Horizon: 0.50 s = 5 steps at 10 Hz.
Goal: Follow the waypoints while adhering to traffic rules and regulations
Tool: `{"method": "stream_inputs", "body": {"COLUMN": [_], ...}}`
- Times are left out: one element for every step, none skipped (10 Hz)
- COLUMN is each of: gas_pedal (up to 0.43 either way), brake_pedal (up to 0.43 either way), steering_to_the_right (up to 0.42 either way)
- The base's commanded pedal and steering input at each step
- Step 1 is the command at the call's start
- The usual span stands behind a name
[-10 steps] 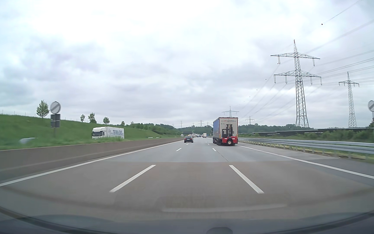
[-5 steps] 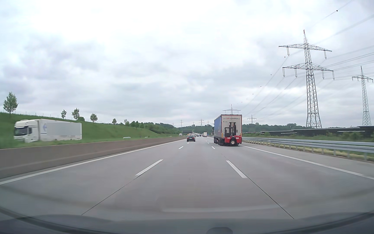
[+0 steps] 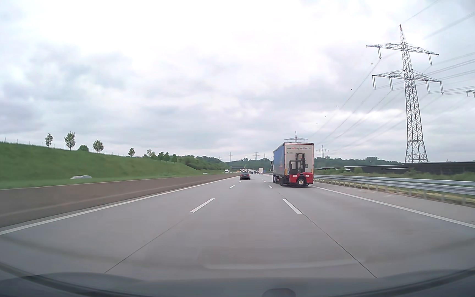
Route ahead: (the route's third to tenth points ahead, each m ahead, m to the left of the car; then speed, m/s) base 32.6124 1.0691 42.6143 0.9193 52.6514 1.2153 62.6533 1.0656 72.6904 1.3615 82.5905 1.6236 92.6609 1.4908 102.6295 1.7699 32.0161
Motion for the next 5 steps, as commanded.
{"method": "stream_inputs", "body": {"gas_pedal": [0.378,0.370,0.370,0.370,0.370], "brake_pedal": [0.000,0.000,0.000,0.000,0.000], "steering_to_the_right": [-0.001,-0.001,-0.001,-0.001,-0.001]}}
